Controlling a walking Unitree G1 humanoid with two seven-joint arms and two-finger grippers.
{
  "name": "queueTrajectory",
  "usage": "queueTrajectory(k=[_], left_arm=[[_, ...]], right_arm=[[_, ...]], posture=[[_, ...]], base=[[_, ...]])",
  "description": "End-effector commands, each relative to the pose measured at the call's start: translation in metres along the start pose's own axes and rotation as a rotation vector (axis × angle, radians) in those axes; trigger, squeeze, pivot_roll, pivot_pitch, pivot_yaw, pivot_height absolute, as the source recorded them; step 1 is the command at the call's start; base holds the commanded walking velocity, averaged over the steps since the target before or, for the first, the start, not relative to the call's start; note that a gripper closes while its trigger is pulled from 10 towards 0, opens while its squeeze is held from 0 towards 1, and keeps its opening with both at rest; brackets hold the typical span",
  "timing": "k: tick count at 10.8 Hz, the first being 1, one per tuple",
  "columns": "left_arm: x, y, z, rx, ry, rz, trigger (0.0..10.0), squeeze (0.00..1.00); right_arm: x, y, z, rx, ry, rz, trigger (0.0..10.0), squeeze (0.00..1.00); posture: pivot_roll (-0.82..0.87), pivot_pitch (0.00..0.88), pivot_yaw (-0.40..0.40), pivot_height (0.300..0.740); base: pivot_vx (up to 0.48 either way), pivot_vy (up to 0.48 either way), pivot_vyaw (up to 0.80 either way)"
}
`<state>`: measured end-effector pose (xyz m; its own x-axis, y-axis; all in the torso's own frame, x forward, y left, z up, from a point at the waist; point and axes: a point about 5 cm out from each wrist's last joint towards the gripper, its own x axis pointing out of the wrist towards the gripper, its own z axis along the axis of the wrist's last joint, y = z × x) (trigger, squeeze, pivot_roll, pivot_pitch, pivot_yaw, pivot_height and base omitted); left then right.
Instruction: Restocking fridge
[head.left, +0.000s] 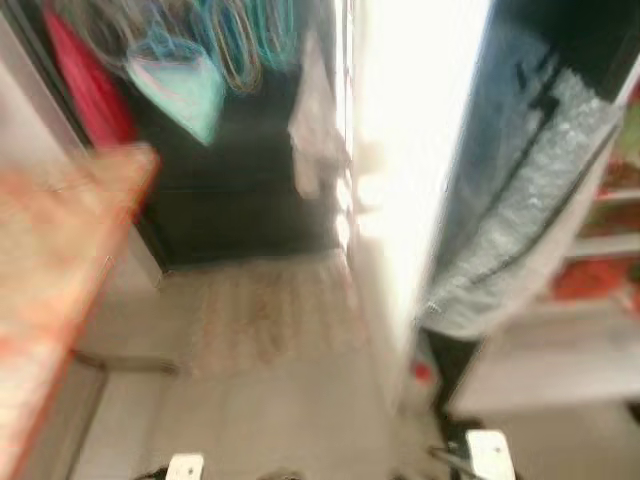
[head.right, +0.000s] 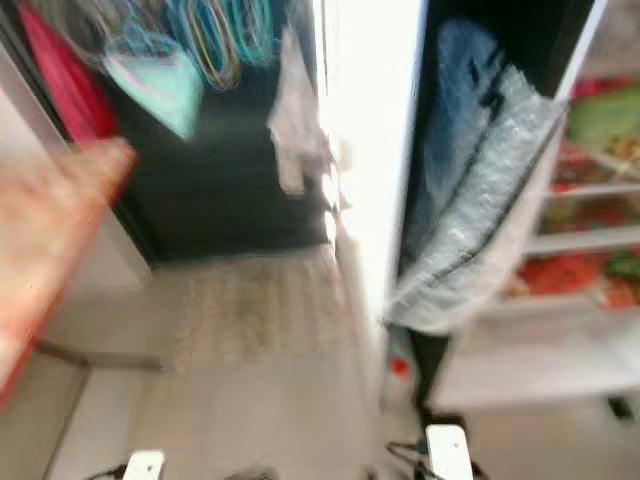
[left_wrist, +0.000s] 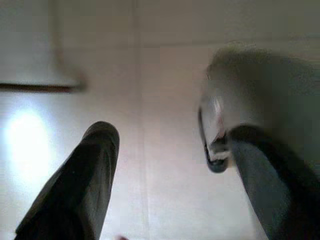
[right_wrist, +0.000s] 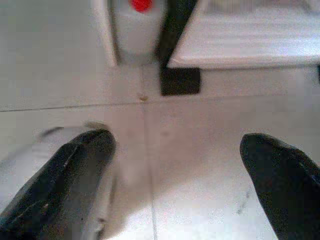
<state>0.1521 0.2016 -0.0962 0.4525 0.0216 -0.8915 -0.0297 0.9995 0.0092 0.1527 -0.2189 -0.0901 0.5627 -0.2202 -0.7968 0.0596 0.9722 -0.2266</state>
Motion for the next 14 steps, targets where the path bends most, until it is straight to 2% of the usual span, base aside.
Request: queueTrajectory(k=[1, 2, 3, 4, 6, 8, 14], left_arm=[[-0.0014, 0.0007, -0.0114, -0.006, 0.027, -0.003, 10.0, 0.0], [-0.0014, 0.0009, -0.01, -0.031, 0.01, -0.008, 10.0, 0.0], [-0.0017, 0.0024, -0.0109, 0.013, 0.022, -0.008, 10.0, 0.0], [-0.0021, 0.0034, -0.0119, 0.059, 0.027, -0.015, 10.0, 0.0], [-0.0023, 0.0037, -0.014, 0.043, 0.033, -0.01, 10.0, 0.0], [-0.0022, 0.0013, -0.0158, 0.041, 0.041, -0.018, 10.0, 0.0], [-0.0014, -0.0004, -0.0128, 0.022, 0.033, -0.011, 10.0, 0.0]], right_arm=[[-0.0027, 0.014, -0.0103, -0.001, 0.048, 0.074, 10.0, 0.0], [-0.0028, 0.015, -0.0103, 0.006, 0.047, 0.074, 10.0, 0.0], [-0.003, 0.0161, -0.0106, 0.01, 0.046, 0.068, 10.0, 0.0], [-0.0032, 0.0165, -0.0114, 0.021, 0.05, 0.055, 10.0, 0.0], [-0.0034, 0.0182, -0.0103, 0.041, 0.037, 0.077, 10.0, 0.0], [-0.0032, 0.0177, -0.0106, 0.031, 0.044, 0.075, 10.0, 0.0], [-0.0024, 0.0142, -0.0094, 0.035, 0.047, 0.069, 10.0, 0.0]], posture=[[-0.16, 0.0, 0.094, 0.68], [-0.16, 0.0, 0.102, 0.695], [-0.16, 0.0, 0.11, 0.72], [-0.16, 0.0, 0.114, 0.725], [-0.16, 0.0, 0.114, 0.725], [-0.15, 0.0, 0.107, 0.74], [-0.15, 0.0, 0.088, 0.74]], base=[[0.0, 0.0, 0.0], [0.0, 0.0, 0.0], [0.0, 0.0, 0.0], [0.0, -0.262, 0.0], [0.0, -0.371, 0.0], [0.0, 0.0, 0.0], [0.0, 0.0, 0.0]])
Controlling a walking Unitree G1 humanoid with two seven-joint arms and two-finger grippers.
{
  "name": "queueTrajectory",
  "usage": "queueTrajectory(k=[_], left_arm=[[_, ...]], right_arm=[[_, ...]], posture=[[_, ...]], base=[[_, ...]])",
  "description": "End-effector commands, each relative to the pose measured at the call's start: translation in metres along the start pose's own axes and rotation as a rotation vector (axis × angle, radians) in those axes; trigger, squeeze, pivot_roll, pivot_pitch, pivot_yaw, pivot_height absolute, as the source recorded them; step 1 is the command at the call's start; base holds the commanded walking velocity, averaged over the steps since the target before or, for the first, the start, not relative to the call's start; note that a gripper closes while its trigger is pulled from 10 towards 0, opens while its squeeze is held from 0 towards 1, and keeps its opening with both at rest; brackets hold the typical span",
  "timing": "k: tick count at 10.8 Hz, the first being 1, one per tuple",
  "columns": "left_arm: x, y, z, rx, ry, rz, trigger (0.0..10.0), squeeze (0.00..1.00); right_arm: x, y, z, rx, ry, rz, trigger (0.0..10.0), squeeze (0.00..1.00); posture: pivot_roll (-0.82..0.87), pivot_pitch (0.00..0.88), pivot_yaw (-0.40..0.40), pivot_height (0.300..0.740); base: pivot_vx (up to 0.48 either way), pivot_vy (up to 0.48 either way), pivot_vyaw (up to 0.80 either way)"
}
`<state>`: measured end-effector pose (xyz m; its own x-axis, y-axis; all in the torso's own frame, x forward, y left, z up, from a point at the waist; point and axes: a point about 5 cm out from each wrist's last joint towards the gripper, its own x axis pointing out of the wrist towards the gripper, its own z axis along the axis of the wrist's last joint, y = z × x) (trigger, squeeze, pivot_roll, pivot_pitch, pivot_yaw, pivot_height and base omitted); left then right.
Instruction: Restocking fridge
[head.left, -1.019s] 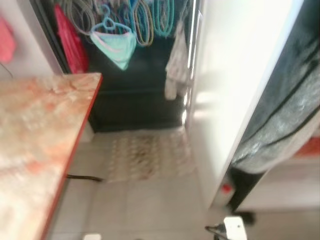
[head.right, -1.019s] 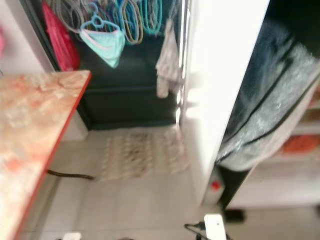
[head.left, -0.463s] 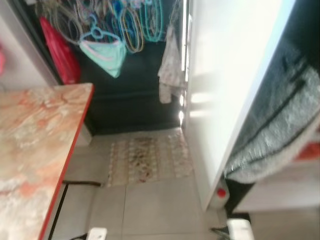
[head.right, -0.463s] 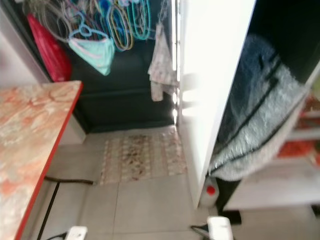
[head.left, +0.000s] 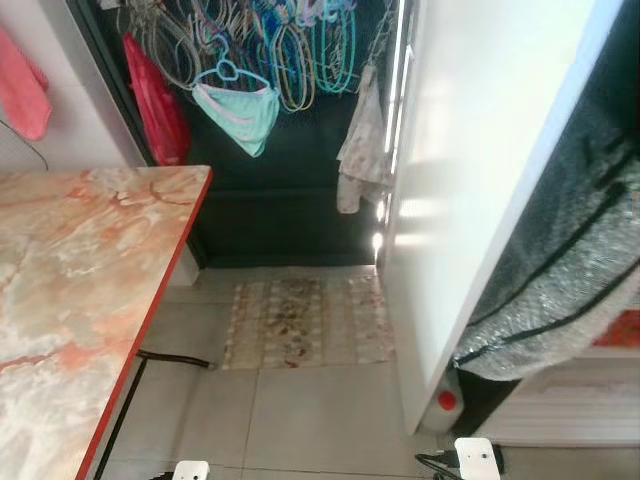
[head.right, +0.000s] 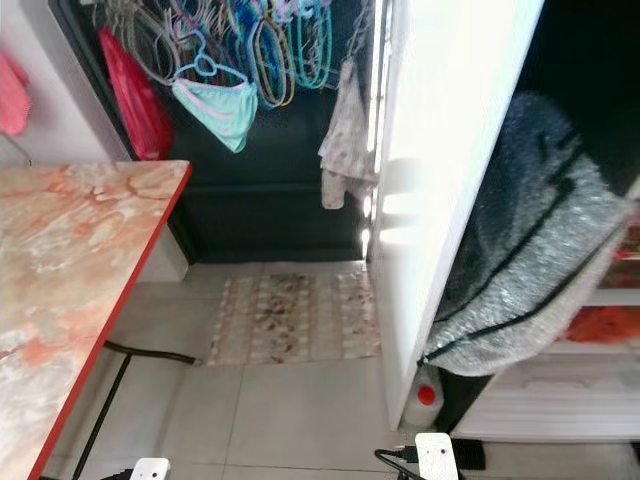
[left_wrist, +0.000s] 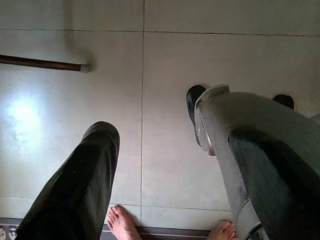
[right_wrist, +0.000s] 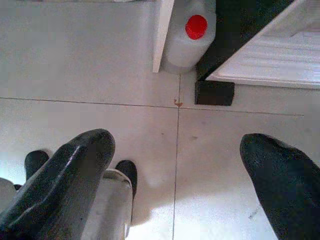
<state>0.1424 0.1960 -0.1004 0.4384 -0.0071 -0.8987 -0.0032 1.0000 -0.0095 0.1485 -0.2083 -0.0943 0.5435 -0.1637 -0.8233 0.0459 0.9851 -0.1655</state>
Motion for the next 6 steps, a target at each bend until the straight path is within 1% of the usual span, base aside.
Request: queueTrajectory(k=[1, 3, 4, 6], left_arm=[[-0.0007, 0.0048, -0.0016, -0.014, 0.01, 0.021, 10.0, 0.0], [-0.0006, 0.0048, -0.0012, -0.034, 0.005, 0.024, 10.0, 0.0], [-0.0006, 0.0052, -0.0008, -0.013, 0.008, 0.03, 10.0, 0.0], [-0.0006, 0.0051, -0.0009, -0.011, 0.01, 0.029, 10.0, 0.0]], right_arm=[[-0.0008, 0.0023, -0.0045, 0.023, 0.021, -0.007, 10.0, 0.0], [-0.0009, 0.0029, -0.0042, 0.05, 0.014, -0.008, 10.0, 0.0], [-0.0009, 0.0029, -0.0046, 0.051, 0.017, -0.013, 10.0, 0.0], [-0.001, 0.0031, -0.0049, 0.067, 0.016, -0.013, 10.0, 0.0]], posture=[[-0.15, 0.0, 0.089, 0.74], [-0.15, 0.0, 0.09, 0.74], [-0.15, 0.0, 0.09, 0.74], [-0.14, 0.0, 0.089, 0.74]], base=[[0.0, 0.0, 0.0], [0.0, 0.0, 0.0], [0.0, 0.0, 0.0], [0.0, 0.0, 0.0]])
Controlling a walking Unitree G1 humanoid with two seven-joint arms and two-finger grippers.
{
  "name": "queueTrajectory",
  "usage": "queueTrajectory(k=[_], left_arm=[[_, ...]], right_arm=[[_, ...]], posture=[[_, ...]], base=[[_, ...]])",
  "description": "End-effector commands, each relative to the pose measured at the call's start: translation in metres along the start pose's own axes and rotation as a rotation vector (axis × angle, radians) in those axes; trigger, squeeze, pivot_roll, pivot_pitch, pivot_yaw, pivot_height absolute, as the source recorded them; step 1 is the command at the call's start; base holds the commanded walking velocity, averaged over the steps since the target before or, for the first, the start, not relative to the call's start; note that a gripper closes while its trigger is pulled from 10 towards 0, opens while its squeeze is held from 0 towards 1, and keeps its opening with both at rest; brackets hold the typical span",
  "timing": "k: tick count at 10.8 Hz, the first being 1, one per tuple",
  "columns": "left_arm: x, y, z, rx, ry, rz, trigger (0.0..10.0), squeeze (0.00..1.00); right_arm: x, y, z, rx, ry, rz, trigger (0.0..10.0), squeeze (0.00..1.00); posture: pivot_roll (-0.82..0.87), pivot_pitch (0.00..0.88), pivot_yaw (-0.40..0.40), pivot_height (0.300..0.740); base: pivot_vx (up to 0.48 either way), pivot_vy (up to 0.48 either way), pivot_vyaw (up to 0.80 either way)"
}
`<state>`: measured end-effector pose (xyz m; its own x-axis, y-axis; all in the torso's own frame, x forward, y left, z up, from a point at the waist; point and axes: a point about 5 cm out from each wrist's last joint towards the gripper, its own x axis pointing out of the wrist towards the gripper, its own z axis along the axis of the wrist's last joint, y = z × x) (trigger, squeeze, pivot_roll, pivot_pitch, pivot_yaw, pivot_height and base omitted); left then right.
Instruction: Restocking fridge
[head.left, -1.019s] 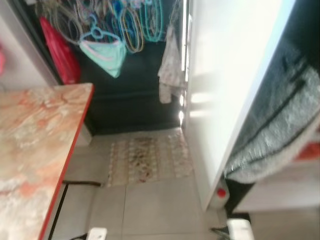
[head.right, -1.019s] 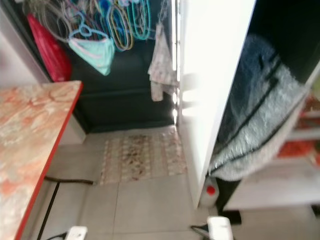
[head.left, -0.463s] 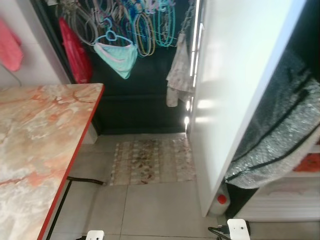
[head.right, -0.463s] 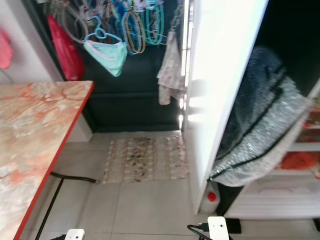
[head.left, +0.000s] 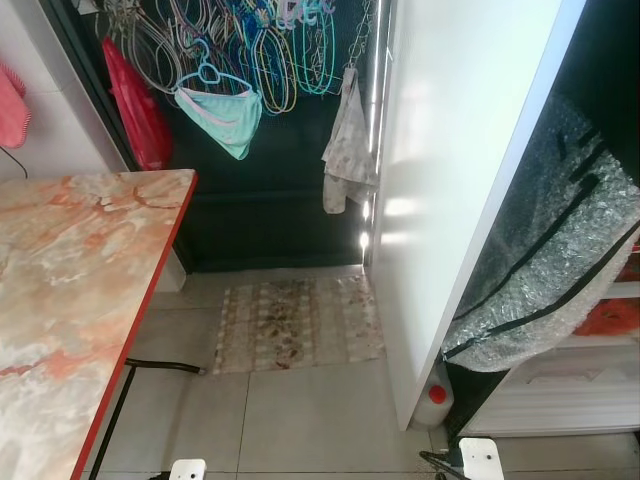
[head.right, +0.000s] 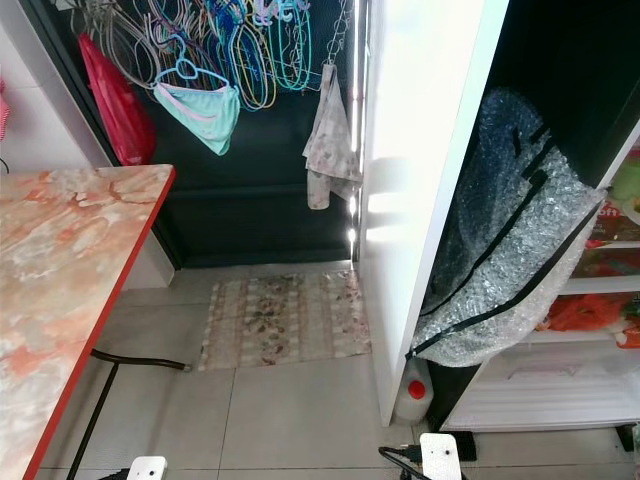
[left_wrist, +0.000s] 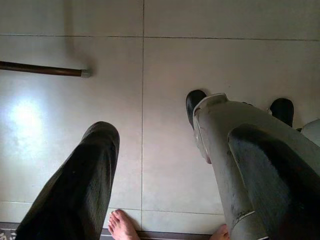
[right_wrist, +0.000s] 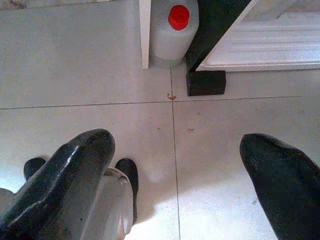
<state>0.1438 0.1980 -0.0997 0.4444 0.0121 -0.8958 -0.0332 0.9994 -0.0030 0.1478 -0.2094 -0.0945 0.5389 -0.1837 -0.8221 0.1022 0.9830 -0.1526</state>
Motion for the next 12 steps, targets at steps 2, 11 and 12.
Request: queueTrajectory(k=[2, 11, 12], left_arm=[[-0.0005, 0.0027, -0.0028, -0.003, 0.013, 0.012, 10.0, 0.0], [-0.0006, 0.0033, -0.002, 0.02, 0.012, 0.005, 10.0, 0.0], [-0.0006, 0.0034, -0.0019, 0.019, 0.011, 0.006, 10.0, 0.0]], right_arm=[[-0.0012, 0.0033, -0.0053, 0.024, 0.016, -0.001, 10.0, 0.0], [-0.0017, 0.0037, -0.0078, 0.051, 0.026, -0.021, 10.0, 0.0], [-0.0017, 0.0039, -0.0078, 0.051, 0.025, -0.02, 10.0, 0.0]], posture=[[-0.15, 0.0, 0.091, 0.74], [-0.17, 0.0, 0.107, 0.74], [-0.17, 0.0, 0.11, 0.74]], base=[[0.0, 0.0, 0.0], [0.0, 0.0, -0.44], [0.0, 0.0, -0.78]])
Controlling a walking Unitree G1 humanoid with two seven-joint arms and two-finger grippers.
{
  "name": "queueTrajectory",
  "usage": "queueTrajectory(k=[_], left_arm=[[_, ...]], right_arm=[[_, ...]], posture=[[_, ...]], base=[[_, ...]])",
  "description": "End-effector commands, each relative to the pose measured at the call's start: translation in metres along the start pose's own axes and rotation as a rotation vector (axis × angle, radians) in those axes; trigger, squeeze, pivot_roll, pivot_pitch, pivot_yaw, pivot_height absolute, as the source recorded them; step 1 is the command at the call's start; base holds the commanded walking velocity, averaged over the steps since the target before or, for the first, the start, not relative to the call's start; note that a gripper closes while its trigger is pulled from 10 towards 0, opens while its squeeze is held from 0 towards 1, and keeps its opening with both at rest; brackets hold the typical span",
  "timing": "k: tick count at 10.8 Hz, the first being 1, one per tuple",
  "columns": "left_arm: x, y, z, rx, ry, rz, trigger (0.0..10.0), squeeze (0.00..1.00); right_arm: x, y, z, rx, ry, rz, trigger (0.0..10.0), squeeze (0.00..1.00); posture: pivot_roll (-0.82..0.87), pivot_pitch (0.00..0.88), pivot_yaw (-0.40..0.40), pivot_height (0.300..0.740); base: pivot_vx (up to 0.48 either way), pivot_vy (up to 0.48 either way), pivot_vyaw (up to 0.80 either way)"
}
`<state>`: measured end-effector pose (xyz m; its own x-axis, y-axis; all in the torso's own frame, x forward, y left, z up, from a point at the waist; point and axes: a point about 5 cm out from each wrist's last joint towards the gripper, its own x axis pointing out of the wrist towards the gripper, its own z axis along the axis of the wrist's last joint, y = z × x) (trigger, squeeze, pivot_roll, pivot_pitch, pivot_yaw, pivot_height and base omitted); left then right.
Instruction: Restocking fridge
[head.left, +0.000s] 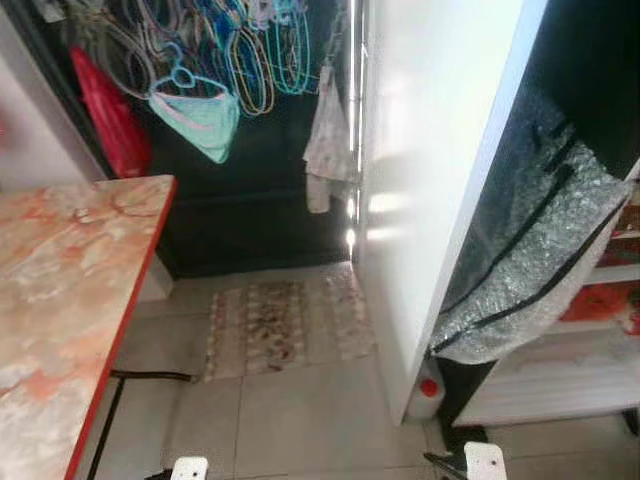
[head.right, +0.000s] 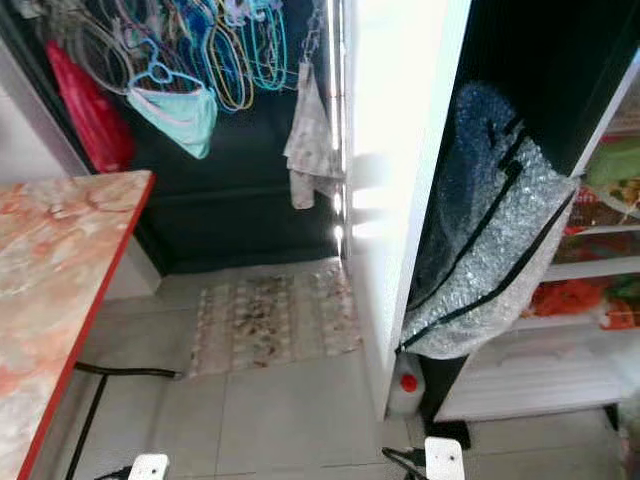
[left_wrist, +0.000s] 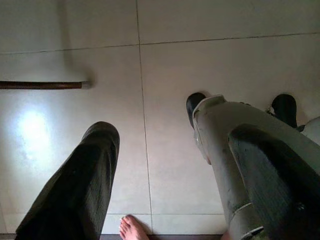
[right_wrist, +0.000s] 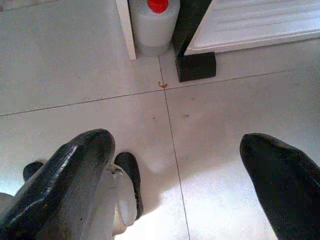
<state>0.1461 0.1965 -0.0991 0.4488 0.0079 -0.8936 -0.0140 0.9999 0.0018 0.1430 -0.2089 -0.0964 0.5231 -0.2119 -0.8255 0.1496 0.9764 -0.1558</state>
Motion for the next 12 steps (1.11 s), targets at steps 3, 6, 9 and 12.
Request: queueTrajectory(k=[3, 6, 9, 12], left_arm=[[-0.001, 0.0049, -0.0035, 0.009, 0.013, 0.008, 10.0, 0.0], [-0.0008, 0.0045, -0.0012, 0.062, 0.008, 0.0, 10.0, 0.0], [-0.0008, 0.0042, -0.0018, 0.027, 0.009, 0.001, 10.0, 0.0], [-0.0007, 0.0038, -0.0011, 0.024, 0.006, -0.003, 10.0, 0.0]], right_arm=[[-0.0005, 0.0038, -0.0024, 0.01, 0.011, 0.011, 10.0, 0.0], [-0.0003, 0.0032, -0.0019, 0.003, 0.013, 0.008, 10.0, 0.0], [-0.0001, 0.0028, -0.0014, -0.001, 0.013, 0.008, 10.0, 0.0], [0.0, 0.0027, -0.0008, 0.001, 0.013, 0.004, 10.0, 0.0]], posture=[[-0.17, 0.0, 0.108, 0.74], [-0.17, 0.0, 0.103, 0.74], [-0.16, 0.0, 0.099, 0.74], [-0.17, 0.0, 0.102, 0.74]], base=[[0.0, 0.0, -0.78], [0.0, 0.0, -0.78], [0.0, -0.32, -0.78], [0.0, 0.0, -0.78]])
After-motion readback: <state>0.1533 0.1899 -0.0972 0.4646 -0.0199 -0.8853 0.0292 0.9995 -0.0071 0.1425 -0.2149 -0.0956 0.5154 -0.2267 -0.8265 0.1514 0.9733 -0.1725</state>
